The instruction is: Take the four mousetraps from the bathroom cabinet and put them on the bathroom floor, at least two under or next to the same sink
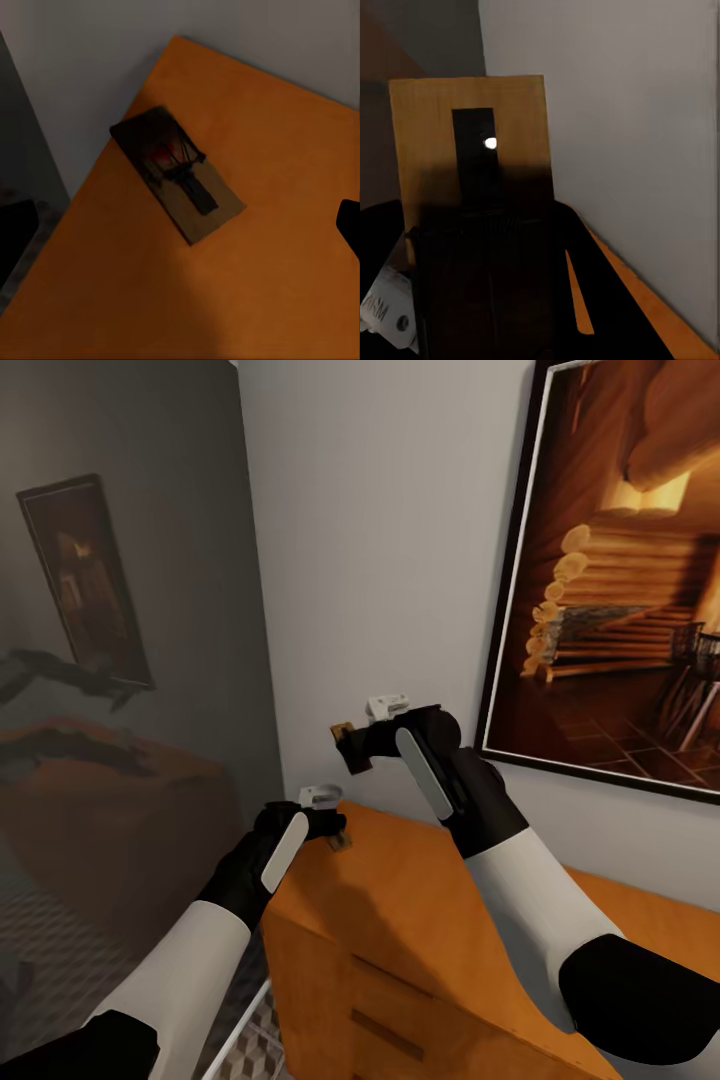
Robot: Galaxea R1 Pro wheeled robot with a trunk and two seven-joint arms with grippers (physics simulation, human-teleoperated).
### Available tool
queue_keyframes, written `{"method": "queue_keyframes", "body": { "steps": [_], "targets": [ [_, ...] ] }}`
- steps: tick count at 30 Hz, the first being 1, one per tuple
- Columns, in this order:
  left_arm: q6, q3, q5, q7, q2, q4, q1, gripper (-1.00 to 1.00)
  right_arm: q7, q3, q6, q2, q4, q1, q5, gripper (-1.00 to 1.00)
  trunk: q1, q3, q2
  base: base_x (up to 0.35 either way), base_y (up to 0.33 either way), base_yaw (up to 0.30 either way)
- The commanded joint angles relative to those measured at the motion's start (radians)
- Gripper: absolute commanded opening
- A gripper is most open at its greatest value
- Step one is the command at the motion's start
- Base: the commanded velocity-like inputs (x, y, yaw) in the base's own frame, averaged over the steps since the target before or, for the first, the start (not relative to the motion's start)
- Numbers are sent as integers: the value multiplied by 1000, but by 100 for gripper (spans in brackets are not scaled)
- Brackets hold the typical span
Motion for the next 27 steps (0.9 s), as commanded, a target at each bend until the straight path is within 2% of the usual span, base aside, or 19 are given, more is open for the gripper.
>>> {"method": "queue_keyframes", "body": {
  "steps": [1,9,21,27],
  "targets": [
    [2,-1,11,10,0,0,-1,100,-7,1,4,0,-1,-1,-7,-100,0,-1,-1,174,-59,0],
    [2,-1,12,10,0,-2,-1,100,-7,4,4,0,-3,-1,-9,-100,0,-1,-1,206,-70,0],
    [1,-4,14,10,0,5,-1,100,-2,6,4,0,-5,-2,-18,-100,0,-1,-1,25,-6,0],
    [-3,-4,14,10,0,38,-1,100,-2,7,4,0,-5,-1,-18,-100,0,-1,-1,109,0,0]
  ]
}}
